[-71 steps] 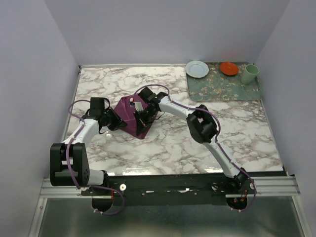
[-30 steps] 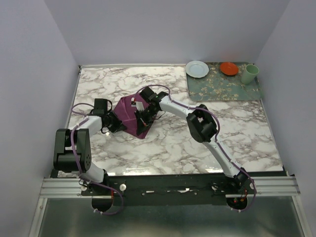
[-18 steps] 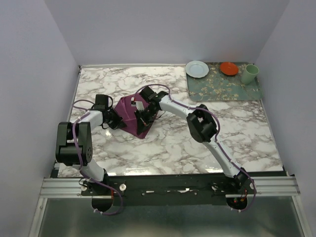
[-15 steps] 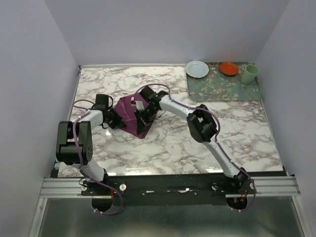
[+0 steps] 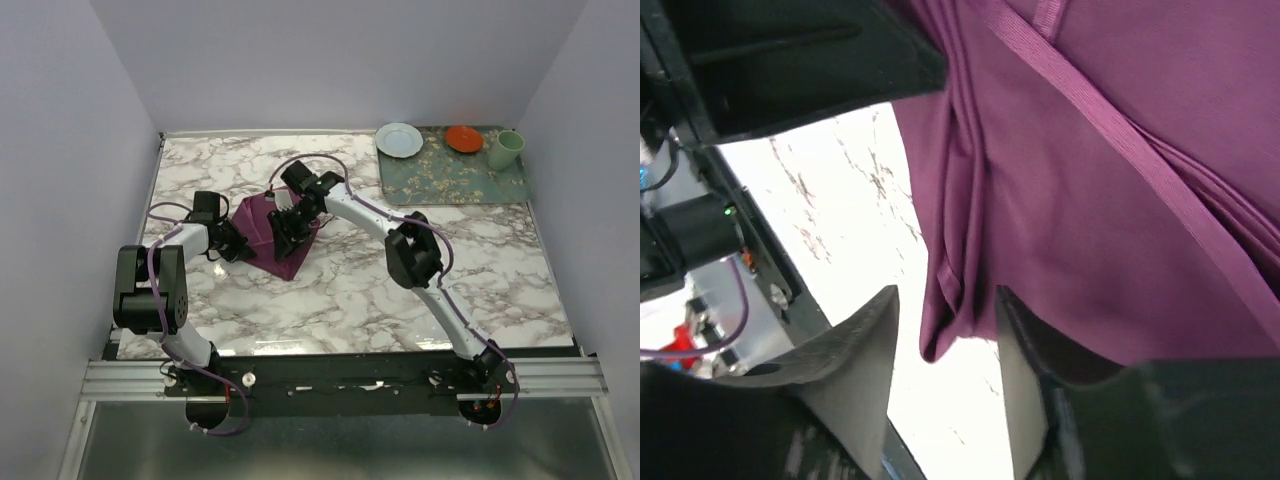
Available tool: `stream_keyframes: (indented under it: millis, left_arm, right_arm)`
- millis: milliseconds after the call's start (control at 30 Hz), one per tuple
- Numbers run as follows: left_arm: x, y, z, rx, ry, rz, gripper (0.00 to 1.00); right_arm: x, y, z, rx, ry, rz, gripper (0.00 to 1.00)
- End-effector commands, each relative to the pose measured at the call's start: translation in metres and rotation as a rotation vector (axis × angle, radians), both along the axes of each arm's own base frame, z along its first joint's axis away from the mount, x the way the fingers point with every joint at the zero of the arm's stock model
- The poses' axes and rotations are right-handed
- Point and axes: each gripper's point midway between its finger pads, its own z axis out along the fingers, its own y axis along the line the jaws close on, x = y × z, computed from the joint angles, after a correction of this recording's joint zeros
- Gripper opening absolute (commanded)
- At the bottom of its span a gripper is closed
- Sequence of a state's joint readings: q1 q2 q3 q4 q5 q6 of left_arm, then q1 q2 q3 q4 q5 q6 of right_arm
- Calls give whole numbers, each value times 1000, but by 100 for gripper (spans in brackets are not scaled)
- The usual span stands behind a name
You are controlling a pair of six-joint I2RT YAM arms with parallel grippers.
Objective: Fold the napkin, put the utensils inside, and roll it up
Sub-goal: Roll the napkin with the utensil
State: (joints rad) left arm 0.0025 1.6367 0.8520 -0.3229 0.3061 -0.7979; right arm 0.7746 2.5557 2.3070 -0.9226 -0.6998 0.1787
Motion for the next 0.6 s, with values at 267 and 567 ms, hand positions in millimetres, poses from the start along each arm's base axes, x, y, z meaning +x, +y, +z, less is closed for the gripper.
stream_keyframes:
  millis: [267, 567]
  left_arm:
    - [-36, 19, -36, 112, 148, 11, 0]
    - [-35, 19, -37, 114, 154, 11, 0]
  right_arm:
    - [7, -14, 85, -32, -377, -71, 46]
    - [-29, 13, 50, 79, -229, 1, 11]
